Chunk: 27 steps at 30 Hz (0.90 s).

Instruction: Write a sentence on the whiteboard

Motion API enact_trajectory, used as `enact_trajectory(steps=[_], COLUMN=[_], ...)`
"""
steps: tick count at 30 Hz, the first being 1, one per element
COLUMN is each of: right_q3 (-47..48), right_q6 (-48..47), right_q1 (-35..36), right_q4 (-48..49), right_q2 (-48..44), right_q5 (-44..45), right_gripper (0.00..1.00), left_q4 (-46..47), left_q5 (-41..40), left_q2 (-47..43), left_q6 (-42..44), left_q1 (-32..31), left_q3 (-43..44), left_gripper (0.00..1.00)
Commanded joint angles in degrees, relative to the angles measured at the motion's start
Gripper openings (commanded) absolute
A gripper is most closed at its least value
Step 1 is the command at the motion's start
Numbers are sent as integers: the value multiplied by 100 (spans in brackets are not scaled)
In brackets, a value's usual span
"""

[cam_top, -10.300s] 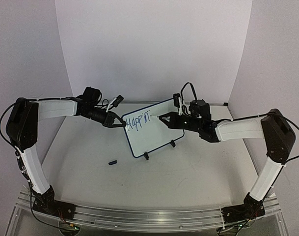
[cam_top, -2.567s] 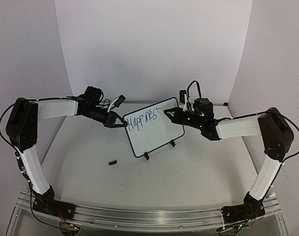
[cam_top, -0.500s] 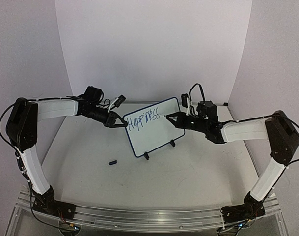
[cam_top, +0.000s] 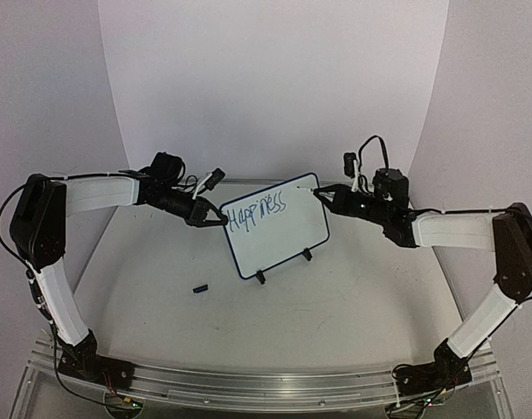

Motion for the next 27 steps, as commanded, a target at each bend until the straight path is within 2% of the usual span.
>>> enact_trajectory(steps=[1,27], right_q3=[91,810], right_q6=[-19,21], right_q1=[-249,-398], right_q4=[51,185], right_q2=[88,1060], right_q5=[-384,-311], right_gripper=[0,0], left_q4=[-378,-405], left_q5=[-370,-401], left_q2=[-28,52], left_q6=[366,407], left_q1=[-159,-177], left_q3=[24,45], left_gripper=[0,0])
